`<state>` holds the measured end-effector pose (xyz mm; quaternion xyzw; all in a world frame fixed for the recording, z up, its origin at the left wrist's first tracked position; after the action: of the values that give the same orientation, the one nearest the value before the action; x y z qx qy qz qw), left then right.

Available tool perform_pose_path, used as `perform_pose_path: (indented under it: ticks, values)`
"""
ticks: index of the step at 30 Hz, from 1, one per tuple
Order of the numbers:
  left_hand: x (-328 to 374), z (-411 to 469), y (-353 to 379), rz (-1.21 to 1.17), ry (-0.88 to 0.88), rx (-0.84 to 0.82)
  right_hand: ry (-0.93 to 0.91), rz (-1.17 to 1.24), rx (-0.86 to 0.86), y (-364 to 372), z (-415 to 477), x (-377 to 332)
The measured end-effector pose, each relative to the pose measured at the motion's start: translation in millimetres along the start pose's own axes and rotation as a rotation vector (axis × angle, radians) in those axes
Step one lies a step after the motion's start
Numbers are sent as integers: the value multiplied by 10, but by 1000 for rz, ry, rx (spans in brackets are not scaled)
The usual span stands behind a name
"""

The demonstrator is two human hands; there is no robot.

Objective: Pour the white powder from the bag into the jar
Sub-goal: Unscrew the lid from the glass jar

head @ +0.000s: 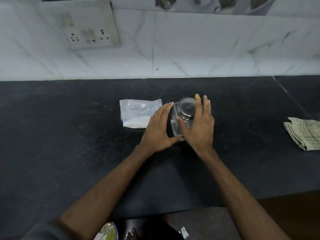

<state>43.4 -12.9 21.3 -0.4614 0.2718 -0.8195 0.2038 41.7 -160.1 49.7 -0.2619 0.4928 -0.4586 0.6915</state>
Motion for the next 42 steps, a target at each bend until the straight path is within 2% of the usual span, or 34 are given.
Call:
perform_pose_path:
  ticks: [4, 8, 13, 20, 26, 31, 35, 42]
  values:
    - [-24, 251, 352, -201, -143, -180, 65, 278, -48, 87, 91, 193]
    - [-107, 304, 424, -294, -272, -89, 94, 415, 8, 123, 75, 197]
    - [-214, 22, 219, -317, -327, 1, 82, 402, 56, 246, -189, -47]
    - [-354, -473, -309, -296, -364, 100, 21, 369, -24, 482, -545, -603]
    - [-454, -686, -520, -356, -356, 103, 25, 356, -35, 516, -674, -913]
    - [-447, -635, -575, -395, -341, 93, -21, 190, -49, 354, -607, -1013]
    - [-411, -555, -519, -421, -347, 61, -37, 212, -84, 310, -481, -1119]
    - [-473, -523, -510, -399, -358, 112, -97, 212, -101, 409, -461, -1137]
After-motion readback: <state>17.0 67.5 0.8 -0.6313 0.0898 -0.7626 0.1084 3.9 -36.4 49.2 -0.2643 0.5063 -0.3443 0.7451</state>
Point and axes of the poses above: each hand's wrist, its own z-axis towards the middle knuckle, its own y-axis out of the palm, x = y × z, the point moved 5 cm from there along z, towards the middle knuckle
